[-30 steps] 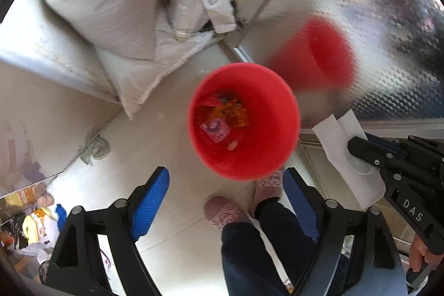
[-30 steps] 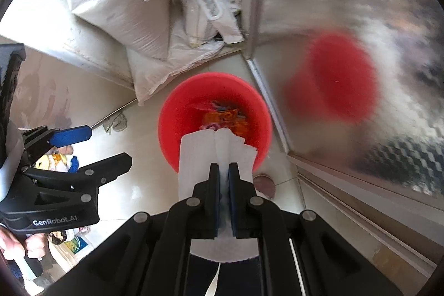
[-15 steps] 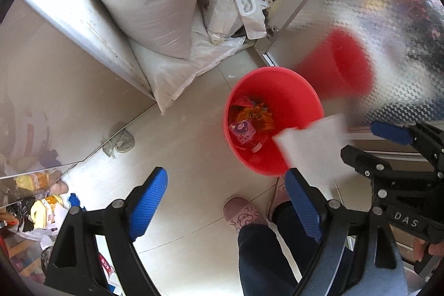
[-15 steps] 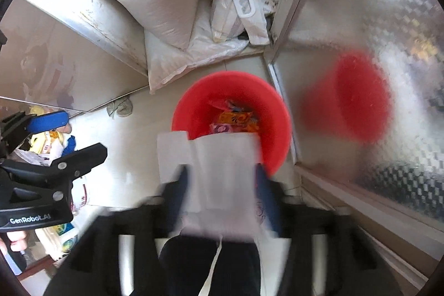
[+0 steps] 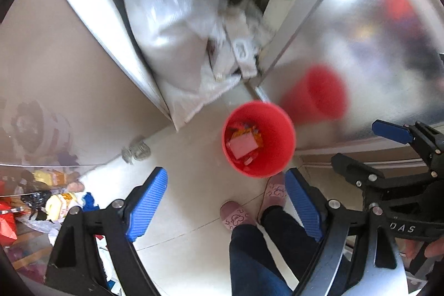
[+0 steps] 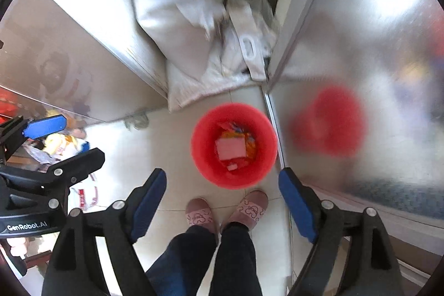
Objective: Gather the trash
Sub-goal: 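Raise both tools back up to the counter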
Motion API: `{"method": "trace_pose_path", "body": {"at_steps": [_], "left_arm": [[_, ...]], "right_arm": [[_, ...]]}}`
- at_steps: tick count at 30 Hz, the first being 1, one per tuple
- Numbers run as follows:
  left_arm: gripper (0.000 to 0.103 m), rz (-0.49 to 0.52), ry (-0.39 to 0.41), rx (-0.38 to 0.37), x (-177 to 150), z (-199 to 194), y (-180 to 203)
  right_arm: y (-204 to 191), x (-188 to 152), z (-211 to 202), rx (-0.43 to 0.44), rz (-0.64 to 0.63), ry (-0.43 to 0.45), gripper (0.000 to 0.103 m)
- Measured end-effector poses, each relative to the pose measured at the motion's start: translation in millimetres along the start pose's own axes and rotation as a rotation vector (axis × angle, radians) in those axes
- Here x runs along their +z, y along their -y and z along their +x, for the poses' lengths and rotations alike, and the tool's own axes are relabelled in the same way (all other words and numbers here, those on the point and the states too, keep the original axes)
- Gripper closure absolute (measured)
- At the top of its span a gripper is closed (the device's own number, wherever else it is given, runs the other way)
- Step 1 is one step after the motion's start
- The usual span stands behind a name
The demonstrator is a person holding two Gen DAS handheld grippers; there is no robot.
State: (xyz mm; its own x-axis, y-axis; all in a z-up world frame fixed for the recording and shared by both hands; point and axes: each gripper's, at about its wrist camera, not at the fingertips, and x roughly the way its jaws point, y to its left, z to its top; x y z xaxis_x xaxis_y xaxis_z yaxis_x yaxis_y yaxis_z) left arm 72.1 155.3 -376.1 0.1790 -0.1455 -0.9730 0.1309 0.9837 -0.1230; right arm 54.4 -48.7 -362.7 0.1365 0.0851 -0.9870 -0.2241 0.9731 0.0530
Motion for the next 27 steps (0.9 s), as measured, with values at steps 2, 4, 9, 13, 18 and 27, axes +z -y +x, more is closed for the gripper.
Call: {"method": "trace_pose_path", "body": {"at_steps": [2, 4, 9, 13, 18, 27], "left_arm": [[0.018, 0.006, 0.014, -0.001, 4, -35, 3], [0.018, 0.016, 0.059, 0.008, 9, -73, 7], [0.017, 0.009, 0.152, 0.012, 22, -155, 20], [0.016, 0.032, 0.215, 0.01, 34, -206, 33], [0.013, 0.077, 0.282, 0.018, 49, -244, 53], [0.008, 0.226, 0.347, -0.023, 95, -282, 107]], "right_arm": [[-4, 5, -36, -0.009, -0.011, 0.038, 0.015], [-9, 10, -73, -0.021, -0.02, 0.086, 0.012], [-16, 19, -158, -0.066, -0.031, 0.186, 0.01], [-16, 21, -212, -0.125, -0.023, 0.258, 0.005], [-1, 19, -253, -0.165, 0.024, 0.312, 0.005], [41, 26, -308, -0.26, 0.15, 0.372, 0.004]]}}
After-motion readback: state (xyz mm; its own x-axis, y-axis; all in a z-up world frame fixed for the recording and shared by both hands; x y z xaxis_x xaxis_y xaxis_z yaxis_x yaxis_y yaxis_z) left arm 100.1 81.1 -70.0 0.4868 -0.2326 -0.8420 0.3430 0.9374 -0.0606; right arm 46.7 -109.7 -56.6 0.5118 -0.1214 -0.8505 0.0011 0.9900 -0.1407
